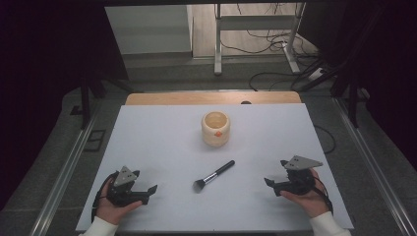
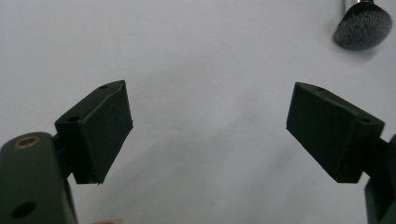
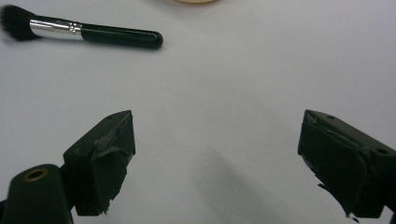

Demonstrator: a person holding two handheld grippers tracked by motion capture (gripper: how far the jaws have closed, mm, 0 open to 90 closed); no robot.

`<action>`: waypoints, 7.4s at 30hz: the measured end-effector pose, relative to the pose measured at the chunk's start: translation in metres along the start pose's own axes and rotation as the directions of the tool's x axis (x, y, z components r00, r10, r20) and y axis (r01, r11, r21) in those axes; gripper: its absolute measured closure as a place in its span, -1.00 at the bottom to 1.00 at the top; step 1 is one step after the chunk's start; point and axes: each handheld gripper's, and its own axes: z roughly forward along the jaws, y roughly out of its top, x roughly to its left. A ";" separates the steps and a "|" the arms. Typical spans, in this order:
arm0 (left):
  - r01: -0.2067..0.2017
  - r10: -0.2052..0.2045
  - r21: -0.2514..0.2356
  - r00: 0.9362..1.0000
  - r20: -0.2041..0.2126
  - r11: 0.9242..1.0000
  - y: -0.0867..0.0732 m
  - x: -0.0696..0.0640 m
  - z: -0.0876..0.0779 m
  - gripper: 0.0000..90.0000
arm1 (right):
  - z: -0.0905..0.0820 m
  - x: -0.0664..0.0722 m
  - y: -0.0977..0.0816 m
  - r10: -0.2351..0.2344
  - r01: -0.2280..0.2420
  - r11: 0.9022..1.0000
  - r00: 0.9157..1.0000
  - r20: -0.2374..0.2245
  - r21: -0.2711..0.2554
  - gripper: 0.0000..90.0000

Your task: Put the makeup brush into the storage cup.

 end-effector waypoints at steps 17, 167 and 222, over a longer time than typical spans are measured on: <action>-0.019 0.019 0.007 1.000 0.002 1.000 0.001 -0.005 0.000 -0.67 | 0.003 0.004 0.021 -0.147 0.149 0.988 0.986 -0.084 0.025 -0.69; -0.023 0.023 -0.011 0.999 -0.022 1.000 0.004 -0.002 -0.006 -0.68 | 0.127 0.078 0.130 -0.460 0.599 0.795 0.698 -0.550 0.096 0.65; -0.029 0.029 -0.014 0.999 -0.021 0.999 0.004 -0.004 -0.007 -0.67 | 0.068 0.026 0.141 -0.191 0.142 0.978 0.905 -0.380 -0.154 0.65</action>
